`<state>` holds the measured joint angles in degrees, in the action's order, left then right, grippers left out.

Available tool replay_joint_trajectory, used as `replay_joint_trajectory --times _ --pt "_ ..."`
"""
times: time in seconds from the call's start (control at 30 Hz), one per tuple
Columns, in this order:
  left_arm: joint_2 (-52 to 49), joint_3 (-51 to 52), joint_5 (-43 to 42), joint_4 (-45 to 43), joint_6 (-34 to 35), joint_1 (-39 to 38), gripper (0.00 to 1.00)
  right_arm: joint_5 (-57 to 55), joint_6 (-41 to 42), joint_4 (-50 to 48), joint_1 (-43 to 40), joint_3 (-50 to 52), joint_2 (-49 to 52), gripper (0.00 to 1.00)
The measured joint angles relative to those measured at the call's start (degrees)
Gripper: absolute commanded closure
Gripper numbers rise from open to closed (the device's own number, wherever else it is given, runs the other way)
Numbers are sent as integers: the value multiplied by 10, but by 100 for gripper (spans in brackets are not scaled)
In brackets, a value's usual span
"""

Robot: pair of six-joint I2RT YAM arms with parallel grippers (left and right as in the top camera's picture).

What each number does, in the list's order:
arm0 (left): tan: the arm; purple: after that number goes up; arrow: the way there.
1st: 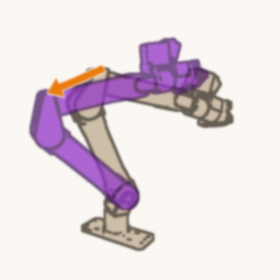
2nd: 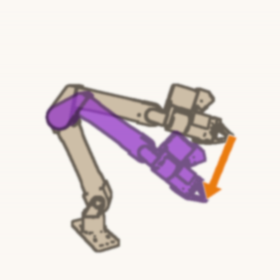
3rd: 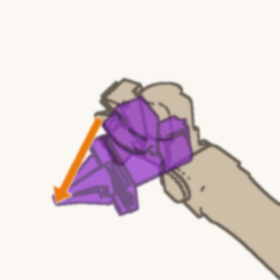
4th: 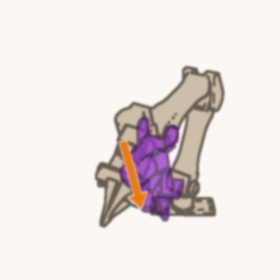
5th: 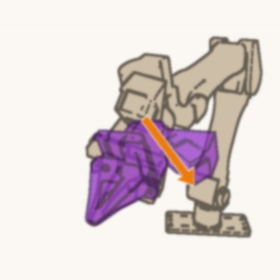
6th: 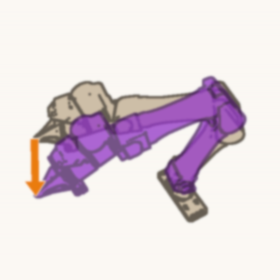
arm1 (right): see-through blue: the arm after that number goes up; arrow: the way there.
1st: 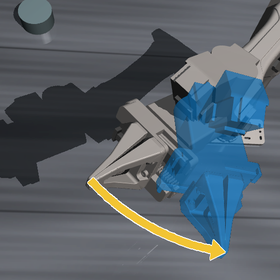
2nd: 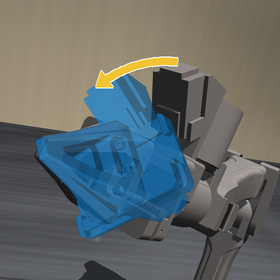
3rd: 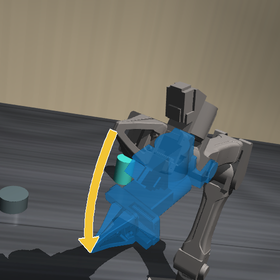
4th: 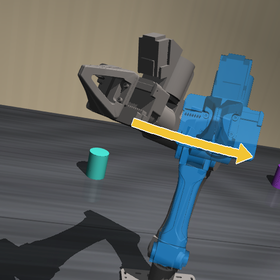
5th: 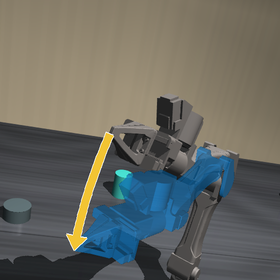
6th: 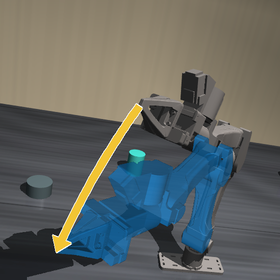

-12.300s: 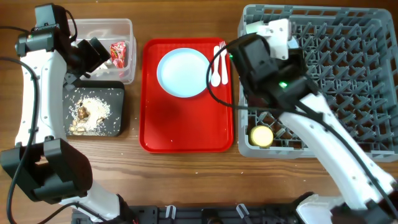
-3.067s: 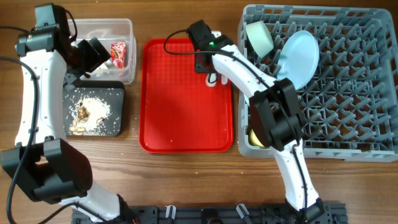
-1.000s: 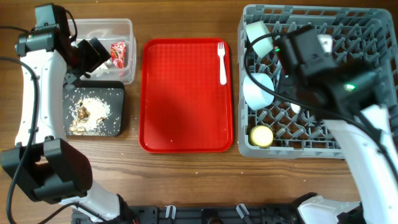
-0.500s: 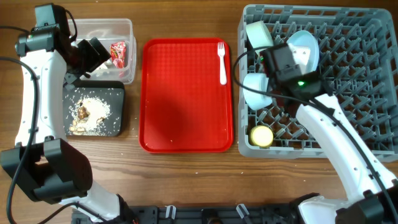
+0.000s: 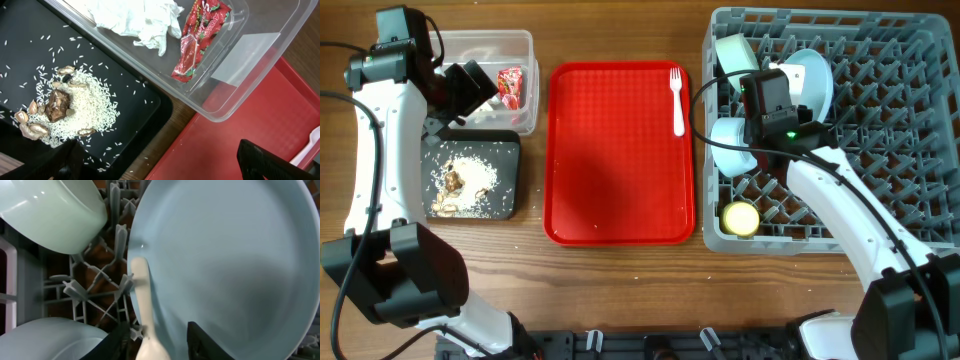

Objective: Sort waste into correct bins and load items into the dishwasher rack
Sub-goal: 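Lower the spoon into the rack and open the right gripper, then reach the right gripper to the white fork and grasp it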

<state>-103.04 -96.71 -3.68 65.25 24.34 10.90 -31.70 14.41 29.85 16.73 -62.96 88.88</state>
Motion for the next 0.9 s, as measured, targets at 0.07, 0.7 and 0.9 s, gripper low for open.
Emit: replay_joint_trajectory --times 0.07,0.7,0.9 --pt "0 0 0 0 0 0 0 19 -12 8 0 -5 0 53" --pt "0 0 0 1 0 0 0 322 -15 136 61 -342 102 26" --pt "0 0 0 0 0 0 0 330 -21 238 86 -502 291 36"
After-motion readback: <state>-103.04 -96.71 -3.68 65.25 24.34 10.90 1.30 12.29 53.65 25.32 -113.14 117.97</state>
